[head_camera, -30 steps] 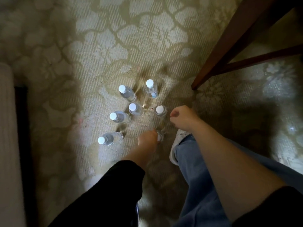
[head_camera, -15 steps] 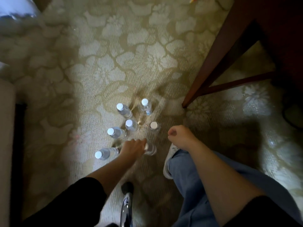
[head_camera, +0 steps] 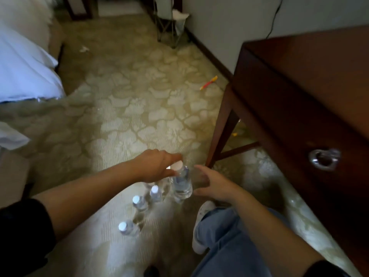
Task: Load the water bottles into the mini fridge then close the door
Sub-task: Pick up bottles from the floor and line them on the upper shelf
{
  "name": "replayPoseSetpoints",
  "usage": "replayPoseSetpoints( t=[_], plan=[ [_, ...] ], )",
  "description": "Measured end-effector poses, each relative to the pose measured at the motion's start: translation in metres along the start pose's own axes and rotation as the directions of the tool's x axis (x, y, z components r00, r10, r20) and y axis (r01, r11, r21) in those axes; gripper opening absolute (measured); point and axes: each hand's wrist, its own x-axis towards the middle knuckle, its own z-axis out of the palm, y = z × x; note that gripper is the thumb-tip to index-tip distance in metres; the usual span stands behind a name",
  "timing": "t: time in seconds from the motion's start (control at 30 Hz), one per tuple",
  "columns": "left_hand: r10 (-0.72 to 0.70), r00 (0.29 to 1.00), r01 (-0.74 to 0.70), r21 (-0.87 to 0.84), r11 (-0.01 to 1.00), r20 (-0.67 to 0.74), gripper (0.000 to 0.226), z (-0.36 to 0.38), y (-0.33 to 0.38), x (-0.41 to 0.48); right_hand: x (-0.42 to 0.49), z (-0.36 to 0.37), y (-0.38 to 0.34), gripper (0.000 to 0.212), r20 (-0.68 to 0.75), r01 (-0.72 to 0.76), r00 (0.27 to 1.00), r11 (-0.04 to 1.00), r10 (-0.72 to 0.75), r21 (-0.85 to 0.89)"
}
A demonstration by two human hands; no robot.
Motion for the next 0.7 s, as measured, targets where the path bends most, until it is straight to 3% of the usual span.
replayPoseSetpoints(
  t=[0.1, 0.27, 0.4, 0.53, 0.7],
  plan=[
    [0.067, 0.990, -0.090, -0.185, 0.979, -0.127, 0.025, -0.057, 0.013, -0.008, -0.028, -0.015, -0.034, 0.082, -0.139, 0.197, 0.971, 0.980, -0.195, 0.001],
    [0.185, 0.910, -0.320, -0.346, 0.882, -0.370, 0.037, -0.151, 0.058, -0.029, -0.085, -0.045, -0.082, 0.068, -0.418, 0.431, 0.823, 0.902, -0.385, 0.016],
    [0.216, 0.838, -0.465, -0.451, 0.762, -0.500, 0.011, -0.203, 0.099, -0.037, -0.134, -0.075, -0.110, 0.056, -0.547, 0.499, 0.730, 0.866, -0.410, 0.017],
    [0.145, 0.747, -0.598, -0.561, 0.573, -0.649, 0.018, -0.240, 0.142, -0.039, -0.180, -0.102, -0.129, 0.066, -0.657, 0.569, 0.617, 0.823, -0.432, -0.007],
    [0.030, 0.689, -0.665, -0.615, 0.424, -0.724, 0.024, -0.267, 0.198, -0.042, -0.239, -0.137, -0.144, 0.054, -0.774, 0.573, 0.470, 0.814, -0.425, -0.098]
  ],
)
